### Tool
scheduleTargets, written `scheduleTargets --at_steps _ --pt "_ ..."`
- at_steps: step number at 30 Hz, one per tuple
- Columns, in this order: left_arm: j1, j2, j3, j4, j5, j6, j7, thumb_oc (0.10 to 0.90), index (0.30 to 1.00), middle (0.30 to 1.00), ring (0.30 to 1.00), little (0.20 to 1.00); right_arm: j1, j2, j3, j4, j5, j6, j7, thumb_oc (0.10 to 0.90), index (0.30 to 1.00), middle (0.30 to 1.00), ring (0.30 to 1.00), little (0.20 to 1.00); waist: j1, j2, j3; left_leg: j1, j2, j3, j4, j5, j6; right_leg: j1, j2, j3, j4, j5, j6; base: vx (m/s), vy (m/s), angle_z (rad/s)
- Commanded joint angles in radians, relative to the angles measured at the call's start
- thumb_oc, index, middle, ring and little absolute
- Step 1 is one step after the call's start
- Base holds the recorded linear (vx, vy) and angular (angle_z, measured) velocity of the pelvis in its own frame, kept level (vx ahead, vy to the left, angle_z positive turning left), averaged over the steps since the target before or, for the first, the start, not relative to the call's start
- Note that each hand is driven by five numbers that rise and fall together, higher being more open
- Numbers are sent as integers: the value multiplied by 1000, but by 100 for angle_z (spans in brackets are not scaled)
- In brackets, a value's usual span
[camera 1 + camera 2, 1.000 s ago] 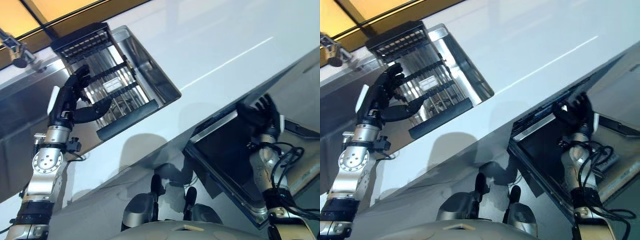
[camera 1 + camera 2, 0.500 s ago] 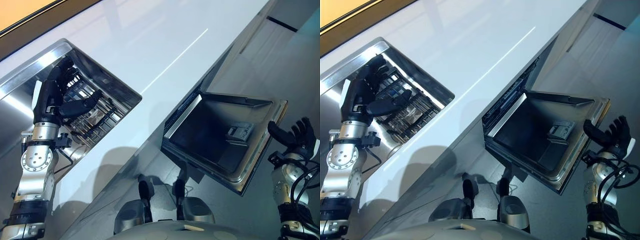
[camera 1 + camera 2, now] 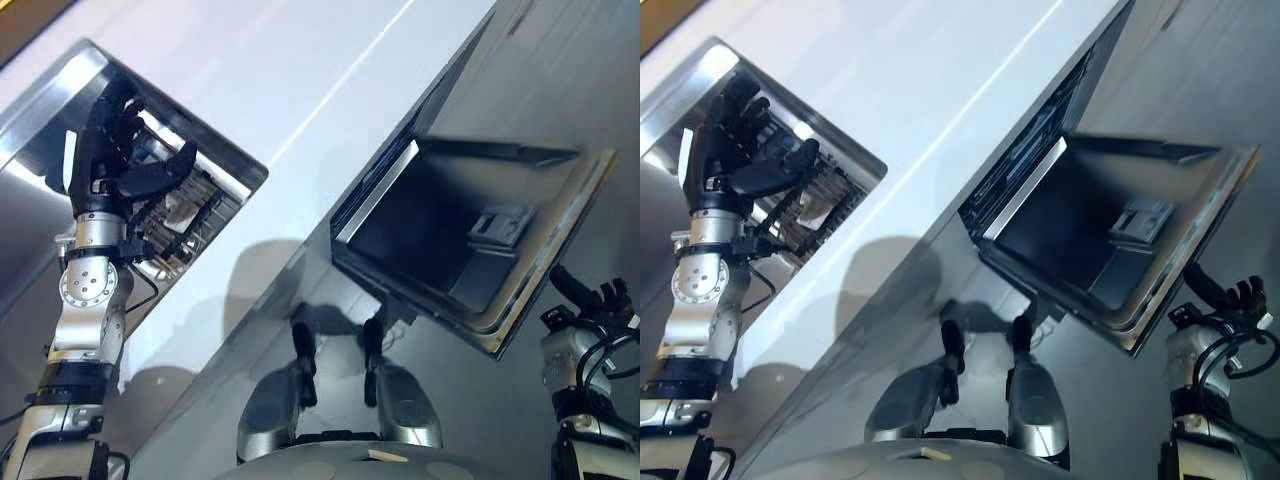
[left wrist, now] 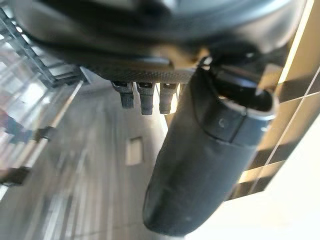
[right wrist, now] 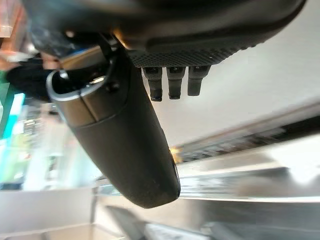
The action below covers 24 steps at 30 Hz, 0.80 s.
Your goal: Pick up plates and place into dishwasher.
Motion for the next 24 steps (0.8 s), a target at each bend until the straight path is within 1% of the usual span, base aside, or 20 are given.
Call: scheduleTargets --at_steps 1,2,4,6,9,11,15,17,18,20,21,22,23,24 --pt "-92 68 26 -31 -42 -144 63 800 900 900 900 900 -2 -110 0 -20 90 -83 49 800 900 900 900 900 13 -11 -35 -95 -58 -24 228 -182 30 -115 16 -64 318 -215 -40 -45 -37 1" --pt "-103 72 29 -32 -39 -145 75 800 900 900 900 900 -9 -108 3 -1 136 -87 85 800 900 900 900 900 18 -7 -20 -126 -64 -32 268 -195 33 -150 10 -69 378 -239 -48 0 0 0" --pt "-116 74 33 -33 -33 -145 83 800 900 900 900 900 -10 -103 4 11 191 -76 138 800 900 900 900 900 20 -2 -6 -157 -72 -40 300 -200 38 -194 1 -73 445 -259 -56 0 0 0" --pt "-124 74 39 -32 -25 -143 89 800 900 900 900 900 -10 -105 1 29 217 -64 174 800 900 900 900 900 22 4 -1 -178 -82 -46 316 -200 41 -226 -6 -75 490 -274 -61 -3 10 12" --pt "-133 77 48 -38 -24 -138 95 800 900 900 900 900 -10 -113 -6 60 290 -11 241 800 900 900 900 900 25 12 4 -210 -98 -55 338 -200 44 -272 -16 -76 549 -294 -66 -3 18 12" --pt "-139 78 52 -45 -26 -131 94 800 900 900 900 900 -15 -124 -13 93 324 24 318 800 900 900 900 900 29 17 4 -224 -109 -62 345 -197 44 -294 -24 -75 577 -301 -66 19 20 8" --pt "-141 87 59 -61 -26 -111 89 800 900 900 900 900 -26 -128 4 91 381 92 493 800 900 900 900 900 36 22 4 -230 -116 -69 346 -194 44 -306 -29 -73 589 -303 -68 16 19 5" --pt "-137 91 68 -61 -29 -107 80 800 900 900 900 900 -31 -125 18 75 400 117 602 800 900 900 900 900 40 20 4 -228 -116 -73 343 -191 43 -303 -28 -73 583 -300 -68 17 8 0" --pt "-131 90 73 -61 -26 -107 78 800 900 900 900 900 -31 -120 32 58 394 138 670 800 900 900 900 900 41 17 4 -228 -115 -73 343 -191 43 -302 -27 -73 580 -298 -68 0 0 0" --pt "-120 95 83 -61 -28 -112 72 800 900 900 900 900 -36 -112 65 -2 381 157 762 800 900 900 900 900 45 10 4 -230 -112 -73 341 -189 42 -302 -27 -74 572 -291 -65 0 0 0" --pt "-116 97 87 -63 -26 -112 72 800 900 900 900 900 -37 -105 84 -46 373 170 815 800 900 900 900 900 47 4 4 -232 -109 -74 341 -188 43 -302 -26 -74 568 -286 -64 0 0 0" --pt "-112 99 90 -64 -26 -114 69 800 900 900 900 900 -36 -100 97 -71 368 178 845 800 900 900 900 900 49 0 4 -233 -108 -74 340 -187 44 -301 -26 -74 565 -284 -62 0 0 0" --pt "-103 103 95 -62 -24 -122 63 800 900 900 900 900 -35 -94 130 -141 360 187 907 800 900 900 900 900 52 -8 4 -234 -104 -74 338 -185 45 -301 -26 -75 560 -279 -59 0 0 0" --pt "-99 105 97 -59 -19 -128 62 800 900 900 900 900 -37 -90 151 -195 358 195 942 800 900 900 900 900 54 -13 4 -234 -101 -74 335 -183 46 -299 -25 -75 556 -276 -56 7 -11 -4"
